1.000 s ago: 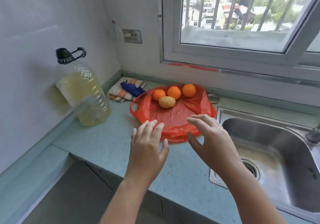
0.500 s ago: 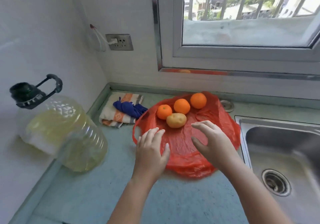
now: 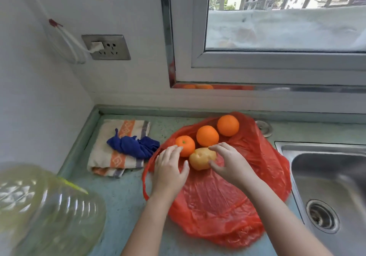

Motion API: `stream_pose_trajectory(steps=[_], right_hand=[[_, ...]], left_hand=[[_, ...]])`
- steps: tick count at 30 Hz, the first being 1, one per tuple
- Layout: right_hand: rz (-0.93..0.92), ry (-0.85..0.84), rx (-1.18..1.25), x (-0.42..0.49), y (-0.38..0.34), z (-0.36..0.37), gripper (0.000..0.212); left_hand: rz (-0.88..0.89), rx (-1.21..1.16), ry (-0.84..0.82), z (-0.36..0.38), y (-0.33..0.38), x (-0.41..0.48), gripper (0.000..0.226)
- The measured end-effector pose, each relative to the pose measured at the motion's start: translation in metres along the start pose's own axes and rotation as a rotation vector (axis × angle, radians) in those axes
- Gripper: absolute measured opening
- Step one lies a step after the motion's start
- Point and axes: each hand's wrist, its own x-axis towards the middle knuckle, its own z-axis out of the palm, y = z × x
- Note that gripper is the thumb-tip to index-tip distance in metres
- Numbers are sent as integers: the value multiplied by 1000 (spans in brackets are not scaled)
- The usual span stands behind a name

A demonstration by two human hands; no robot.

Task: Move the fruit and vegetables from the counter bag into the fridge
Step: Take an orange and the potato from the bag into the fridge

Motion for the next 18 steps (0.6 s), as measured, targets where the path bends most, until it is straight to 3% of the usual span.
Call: stream_pose_trajectory(steps=[10,18], right_hand=[[20,-114,22,33,32,38,47],[22,-200,132,42,45,52,65]], left_hand=[[-7,42,-91,43,-38,59,50],[-2,54,-153,58,-51,73,58]])
